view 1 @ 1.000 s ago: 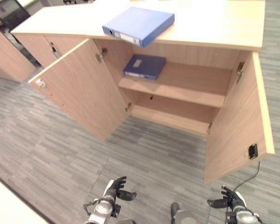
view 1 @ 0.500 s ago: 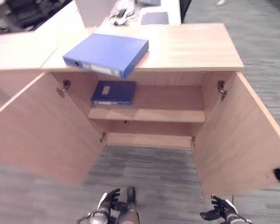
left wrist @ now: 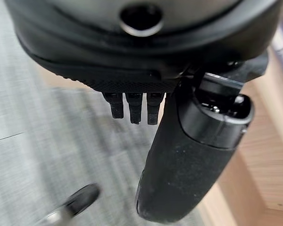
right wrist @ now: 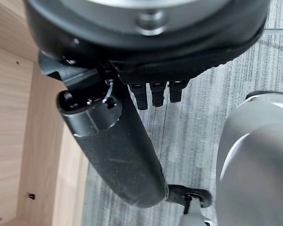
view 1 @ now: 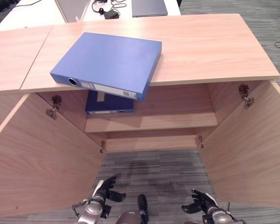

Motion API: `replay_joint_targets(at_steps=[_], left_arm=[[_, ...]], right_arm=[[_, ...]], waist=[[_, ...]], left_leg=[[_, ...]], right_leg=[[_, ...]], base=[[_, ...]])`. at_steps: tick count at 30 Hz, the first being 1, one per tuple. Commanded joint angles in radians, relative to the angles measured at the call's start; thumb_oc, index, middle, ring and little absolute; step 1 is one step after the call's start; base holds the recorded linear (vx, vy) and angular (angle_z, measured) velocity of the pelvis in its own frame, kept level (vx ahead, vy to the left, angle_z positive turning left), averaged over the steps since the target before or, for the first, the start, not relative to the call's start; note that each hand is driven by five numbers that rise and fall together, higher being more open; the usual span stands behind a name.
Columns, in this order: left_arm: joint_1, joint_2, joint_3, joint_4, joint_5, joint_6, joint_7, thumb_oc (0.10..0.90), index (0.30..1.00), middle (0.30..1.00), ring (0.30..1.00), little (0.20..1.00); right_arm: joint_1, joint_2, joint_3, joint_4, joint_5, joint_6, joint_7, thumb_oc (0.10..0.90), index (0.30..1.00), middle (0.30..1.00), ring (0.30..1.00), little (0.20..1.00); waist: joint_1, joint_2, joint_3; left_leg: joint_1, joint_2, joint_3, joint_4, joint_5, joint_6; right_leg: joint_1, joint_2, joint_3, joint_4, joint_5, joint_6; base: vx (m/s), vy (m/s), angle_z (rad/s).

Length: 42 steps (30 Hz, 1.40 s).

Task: Put the empty folder in the office cabinet

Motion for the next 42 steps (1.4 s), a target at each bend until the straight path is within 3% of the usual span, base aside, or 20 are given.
replay_joint_targets(at_steps=[1,2,3,4,5,9,10,16,24,42], left_arm=[[0.003,0.018,0.049,-0.056,-0.041,-0.037,0.029,0.8,0.9,0.9,0.9,0.9],[-0.003,0.015,0.046,-0.064,-0.045,-0.04,0.028,0.8,0.9,0.9,0.9,0.9],[-0.003,0.016,0.046,-0.064,-0.045,-0.04,0.028,0.8,0.9,0.9,0.9,0.9],[-0.005,0.016,0.03,-0.064,-0.033,-0.043,0.022,0.8,0.9,0.9,0.9,0.9],[-0.009,0.018,0.021,-0.067,-0.023,-0.044,0.017,0.8,0.9,0.9,0.9,0.9],[-0.016,0.018,0.018,-0.06,-0.009,-0.047,0.016,0.8,0.9,0.9,0.9,0.9],[-0.013,0.014,0.012,-0.062,0.0,-0.052,0.013,0.8,0.9,0.9,0.9,0.9],[0.04,-0.007,0.031,-0.053,0.001,-0.05,-0.005,0.8,0.9,0.9,0.9,0.9],[0.073,-0.022,0.042,-0.044,-0.007,-0.045,-0.009,0.8,0.9,0.9,0.9,0.9],[0.086,-0.029,0.057,-0.051,-0.034,-0.044,-0.007,0.8,0.9,0.9,0.9,0.9]], right_arm=[[0.004,-0.074,0.007,-0.085,0.005,-0.025,-0.024,0.8,0.9,0.9,0.9,0.9],[-0.003,-0.071,0.01,-0.107,0.013,-0.03,-0.029,0.8,0.9,0.9,0.9,0.9],[-0.003,-0.071,0.01,-0.107,0.013,-0.03,-0.029,0.8,0.9,0.9,0.9,0.9],[-0.01,-0.075,0.016,-0.135,0.015,-0.036,-0.034,0.8,0.9,0.9,0.9,0.9],[-0.01,-0.08,0.014,-0.157,0.027,-0.041,-0.036,0.8,0.9,0.9,0.9,0.9],[-0.005,-0.086,0.007,-0.171,0.038,-0.042,-0.038,0.8,0.9,0.9,0.9,0.9],[0.002,-0.091,0.002,-0.169,0.042,-0.041,-0.038,0.8,0.9,0.9,0.9,0.9],[0.036,-0.097,-0.003,-0.117,0.031,-0.033,-0.034,0.8,0.9,0.9,0.9,0.9],[0.059,-0.098,-0.007,-0.101,0.031,-0.026,-0.026,0.8,0.9,0.9,0.9,0.9],[0.053,-0.079,0.037,-0.098,-0.007,-0.022,-0.014,0.8,0.9,0.9,0.9,0.9]], waist=[[-0.041,0.03,0.03],[-0.05,0.044,0.045],[-0.052,0.043,0.047],[-0.072,0.046,0.063],[-0.094,0.036,0.077],[-0.116,0.029,0.09],[-0.124,0.021,0.09],[-0.101,-0.006,0.039],[-0.091,-0.015,0.005],[-0.045,-0.035,-0.022]], left_leg=[[-0.041,0.097,-0.01,0.021,0.027,-0.126],[0.008,0.095,-0.005,-0.011,0.022,-0.13],[0.01,0.094,-0.006,-0.012,0.023,-0.13],[0.052,0.085,-0.009,-0.031,0.01,-0.141],[0.074,0.073,-0.021,-0.035,0.003,-0.147],[0.1,0.063,-0.039,-0.041,-0.011,-0.155],[0.109,0.054,-0.054,-0.034,-0.019,-0.159],[0.166,0.048,-0.059,-0.019,-0.052,-0.167],[0.225,0.055,-0.082,-0.049,-0.05,-0.178],[0.266,0.064,-0.125,-0.101,-0.032,-0.185]], right_leg=[[0.01,0.144,-0.065,0.005,0.011,-0.063],[-0.039,0.153,-0.141,-0.044,-0.072,-0.081],[-0.037,0.151,-0.142,-0.044,-0.073,-0.081],[-0.09,0.168,-0.195,-0.141,-0.109,-0.101],[-0.124,0.187,-0.179,-0.241,-0.083,-0.095],[-0.125,0.191,-0.146,-0.327,-0.059,-0.085],[-0.103,0.193,-0.113,-0.384,-0.042,-0.082],[0.053,0.178,-0.137,-0.536,-0.012,-0.103],[0.146,0.179,-0.145,-0.578,-0.025,-0.11],[0.195,0.185,-0.193,-0.566,-0.053,-0.118]], base=[[0.16,0.106,-0.44],[0.11,0.072,-0.22],[0.22,0.101,-0.06],[0.19,0.017,0.04],[0.19,0.018,0.07],[0.1,-0.027,0.4],[0.04,-0.024,0.34],[0.09,-0.075,0.15],[0.07,-0.047,0.05],[0.02,-0.029,0.09]])
